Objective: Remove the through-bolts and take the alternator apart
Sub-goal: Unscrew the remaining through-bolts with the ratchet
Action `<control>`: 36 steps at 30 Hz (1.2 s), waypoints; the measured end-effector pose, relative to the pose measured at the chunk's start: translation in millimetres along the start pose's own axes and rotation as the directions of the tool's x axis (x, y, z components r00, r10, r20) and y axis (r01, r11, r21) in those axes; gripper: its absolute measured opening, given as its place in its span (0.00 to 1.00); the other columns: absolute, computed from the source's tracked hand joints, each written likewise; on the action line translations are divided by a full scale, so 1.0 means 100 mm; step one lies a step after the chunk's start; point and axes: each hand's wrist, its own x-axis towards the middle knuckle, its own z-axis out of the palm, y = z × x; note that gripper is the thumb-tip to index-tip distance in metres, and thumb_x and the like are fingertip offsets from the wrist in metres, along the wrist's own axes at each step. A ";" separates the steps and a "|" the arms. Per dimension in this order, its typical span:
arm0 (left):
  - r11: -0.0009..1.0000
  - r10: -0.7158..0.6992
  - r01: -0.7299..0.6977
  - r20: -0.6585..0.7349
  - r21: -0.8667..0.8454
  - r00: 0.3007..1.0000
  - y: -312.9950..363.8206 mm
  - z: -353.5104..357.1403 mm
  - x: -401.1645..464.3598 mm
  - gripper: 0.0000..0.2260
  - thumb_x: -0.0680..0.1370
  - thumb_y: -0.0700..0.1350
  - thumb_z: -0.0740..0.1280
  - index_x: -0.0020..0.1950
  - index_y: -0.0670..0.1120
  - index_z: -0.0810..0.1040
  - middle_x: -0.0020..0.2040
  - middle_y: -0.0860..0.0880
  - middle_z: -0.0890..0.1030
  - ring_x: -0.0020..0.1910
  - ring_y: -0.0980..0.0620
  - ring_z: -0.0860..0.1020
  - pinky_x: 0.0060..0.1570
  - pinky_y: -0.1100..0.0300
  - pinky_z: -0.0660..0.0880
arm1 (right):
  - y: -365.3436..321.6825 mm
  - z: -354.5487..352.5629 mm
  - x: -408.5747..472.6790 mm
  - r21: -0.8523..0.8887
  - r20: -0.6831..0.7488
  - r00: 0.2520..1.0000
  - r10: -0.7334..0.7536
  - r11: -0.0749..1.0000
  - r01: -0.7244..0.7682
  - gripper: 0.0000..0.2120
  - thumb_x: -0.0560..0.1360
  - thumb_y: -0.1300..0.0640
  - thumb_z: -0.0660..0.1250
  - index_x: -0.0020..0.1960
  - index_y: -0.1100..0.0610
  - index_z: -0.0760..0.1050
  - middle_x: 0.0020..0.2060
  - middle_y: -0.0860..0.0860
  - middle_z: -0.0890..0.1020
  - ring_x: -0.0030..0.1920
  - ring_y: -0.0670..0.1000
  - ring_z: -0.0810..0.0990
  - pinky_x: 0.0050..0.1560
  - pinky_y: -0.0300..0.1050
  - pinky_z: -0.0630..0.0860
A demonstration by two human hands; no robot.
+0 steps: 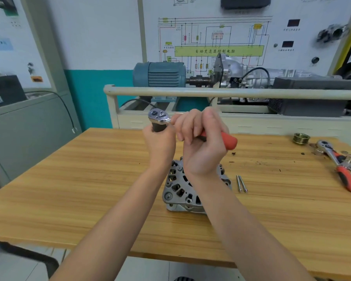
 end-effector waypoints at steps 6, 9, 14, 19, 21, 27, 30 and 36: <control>0.997 -0.013 -0.017 0.364 0.078 0.931 0.03 -0.19 0.10 0.12 0.68 0.34 0.67 0.29 0.43 0.66 0.21 0.54 0.66 0.21 0.55 0.63 0.26 0.62 0.62 | -0.09 -0.12 0.36 0.269 -0.030 0.925 0.378 0.895 -0.356 0.23 0.76 0.61 0.53 0.22 0.55 0.63 0.16 0.48 0.62 0.20 0.48 0.61 0.32 0.43 0.69; 0.986 -0.101 -0.016 0.665 0.168 0.740 0.11 -0.26 0.21 0.12 0.69 0.37 0.67 0.28 0.42 0.67 0.20 0.51 0.66 0.21 0.51 0.63 0.26 0.61 0.64 | -0.13 -0.23 0.66 0.445 -0.005 0.737 0.675 0.662 -0.603 0.20 0.72 0.59 0.55 0.21 0.55 0.62 0.15 0.47 0.60 0.17 0.47 0.59 0.26 0.38 0.67; 0.988 -0.153 0.125 0.611 0.088 0.777 0.06 -0.14 0.20 0.19 0.68 0.36 0.65 0.20 0.50 0.65 0.19 0.54 0.61 0.18 0.56 0.57 0.23 0.66 0.57 | -0.09 -0.26 0.71 0.524 -0.108 0.732 0.672 0.665 -0.533 0.23 0.75 0.59 0.54 0.21 0.55 0.62 0.15 0.46 0.60 0.16 0.46 0.58 0.25 0.36 0.65; 0.997 -0.047 0.033 0.241 0.063 0.969 -0.04 -0.05 0.10 0.11 0.65 0.39 0.63 0.24 0.49 0.69 0.20 0.53 0.64 0.21 0.55 0.60 0.24 0.65 0.57 | -0.08 -0.15 0.23 0.322 -0.151 0.938 0.312 0.913 -0.252 0.23 0.78 0.60 0.51 0.24 0.54 0.63 0.17 0.48 0.62 0.21 0.48 0.62 0.34 0.44 0.70; 0.999 -0.016 0.012 0.089 0.042 0.996 -0.04 0.00 0.06 0.04 0.65 0.39 0.64 0.31 0.42 0.70 0.25 0.48 0.65 0.26 0.52 0.61 0.27 0.60 0.57 | -0.05 -0.08 0.07 0.162 -0.075 0.989 0.126 0.980 -0.112 0.19 0.76 0.62 0.52 0.27 0.54 0.64 0.19 0.49 0.65 0.23 0.50 0.64 0.38 0.48 0.70; 0.997 -0.053 0.045 0.121 0.065 0.991 -0.02 -0.05 0.06 0.07 0.66 0.37 0.66 0.31 0.41 0.70 0.25 0.46 0.66 0.25 0.52 0.62 0.27 0.61 0.59 | -0.04 -0.08 0.14 0.079 0.013 0.997 0.073 0.994 -0.074 0.19 0.74 0.64 0.53 0.25 0.55 0.65 0.18 0.49 0.65 0.22 0.49 0.64 0.34 0.47 0.66; 0.992 -0.047 -0.003 0.403 0.122 0.914 0.03 -0.19 0.14 0.12 0.66 0.37 0.67 0.25 0.48 0.69 0.20 0.52 0.66 0.20 0.53 0.63 0.25 0.64 0.61 | -0.10 -0.20 0.44 0.343 -0.033 0.886 0.462 0.838 -0.424 0.24 0.77 0.60 0.52 0.21 0.55 0.64 0.16 0.48 0.61 0.19 0.48 0.61 0.30 0.41 0.70; 0.994 -0.093 0.035 0.626 0.104 0.774 0.13 -0.14 0.19 0.18 0.69 0.36 0.66 0.22 0.50 0.67 0.20 0.53 0.63 0.19 0.54 0.59 0.23 0.65 0.58 | -0.12 -0.25 0.74 0.519 -0.071 0.702 0.708 0.627 -0.580 0.22 0.74 0.59 0.54 0.21 0.55 0.61 0.15 0.46 0.60 0.16 0.46 0.59 0.24 0.36 0.66</control>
